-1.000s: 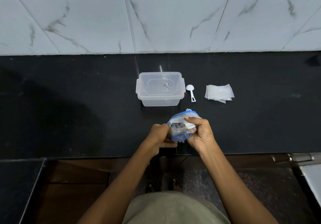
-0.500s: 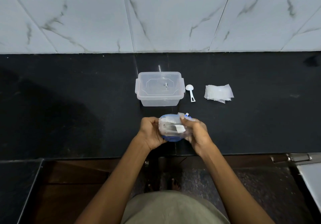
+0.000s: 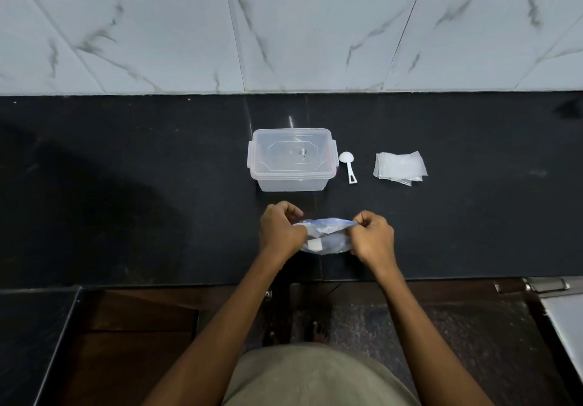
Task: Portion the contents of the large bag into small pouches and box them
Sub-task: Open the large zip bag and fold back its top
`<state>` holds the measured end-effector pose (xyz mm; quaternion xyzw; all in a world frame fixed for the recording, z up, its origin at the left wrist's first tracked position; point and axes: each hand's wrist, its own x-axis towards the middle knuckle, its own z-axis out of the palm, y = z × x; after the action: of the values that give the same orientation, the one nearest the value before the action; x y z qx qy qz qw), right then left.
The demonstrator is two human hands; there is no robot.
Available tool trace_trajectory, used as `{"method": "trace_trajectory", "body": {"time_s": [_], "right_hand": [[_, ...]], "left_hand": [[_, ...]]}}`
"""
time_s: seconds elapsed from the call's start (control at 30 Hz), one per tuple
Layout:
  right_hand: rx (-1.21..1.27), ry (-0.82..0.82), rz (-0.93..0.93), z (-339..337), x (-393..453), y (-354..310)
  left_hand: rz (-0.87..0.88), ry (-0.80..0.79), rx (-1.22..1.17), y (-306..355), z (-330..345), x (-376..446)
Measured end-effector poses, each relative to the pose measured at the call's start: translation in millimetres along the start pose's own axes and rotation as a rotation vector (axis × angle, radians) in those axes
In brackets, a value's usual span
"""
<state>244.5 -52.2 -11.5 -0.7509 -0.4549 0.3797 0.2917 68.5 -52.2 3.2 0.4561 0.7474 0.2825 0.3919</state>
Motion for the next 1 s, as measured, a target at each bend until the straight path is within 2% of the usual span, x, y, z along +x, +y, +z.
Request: {"method": "trace_trajectory", "body": {"time_s": [0.1, 0.2, 0.27, 0.33, 0.4, 0.5, 0.6, 0.67, 0.77, 0.87, 0.93, 1.0], "right_hand": [[0.310, -0.010, 0.238, 5.3, 0.4, 3.3], [0.637, -0.035, 0.425, 5.1, 4.5, 0.4], [0.825, -0.034, 0.564, 3.3, 7.8, -1.0], [0.905, -0.060, 0.672, 4.5, 8.5, -0.2], [0.956, -0.139, 0.715, 4.1, 5.9, -0.3], [0.959, -0.333, 0.736, -1.9, -1.9, -3.1], [0.990, -0.421, 0.758, -3.9, -3.8, -4.4], [1.019, -0.432, 0.776, -2.4, -2.9, -5.7], [1.019, -0.324, 0.808, -1.4, 4.0, -3.6], [1.036, -0.309, 0.798, -2.1, 7.8, -1.4], [1.059, -0.391, 0.745, -3.9, 3.8, -4.4], [1.031, -0.479, 0.637, -6.3, -3.8, -7.1]], "left_hand": [[0.073, 0.071, 0.154, -0.9, 1.3, -5.0], [0.104, 0.067, 0.317, -4.0, 4.7, -7.3], [0.046, 0.038, 0.359, -1.9, 3.1, -5.7], [-0.079, -0.013, 0.345, 2.7, 2.2, -1.6], [-0.294, -0.082, 0.080, 6.3, 1.5, 4.7], [-0.595, -0.337, -0.580, 3.4, -6.2, 7.6], [-0.694, -0.496, -0.959, -4.1, -20.2, 6.2], [-0.668, -0.571, -1.053, -4.1, -26.0, 3.3], [-0.638, -0.625, -1.138, -4.0, -27.3, -1.2], [-0.616, -0.692, -1.298, -7.1, -29.0, 0.6], [-0.591, -0.742, -1.327, -8.1, -29.7, 0.7], [-0.458, -0.756, -1.205, -6.6, -26.6, -1.0]]}}
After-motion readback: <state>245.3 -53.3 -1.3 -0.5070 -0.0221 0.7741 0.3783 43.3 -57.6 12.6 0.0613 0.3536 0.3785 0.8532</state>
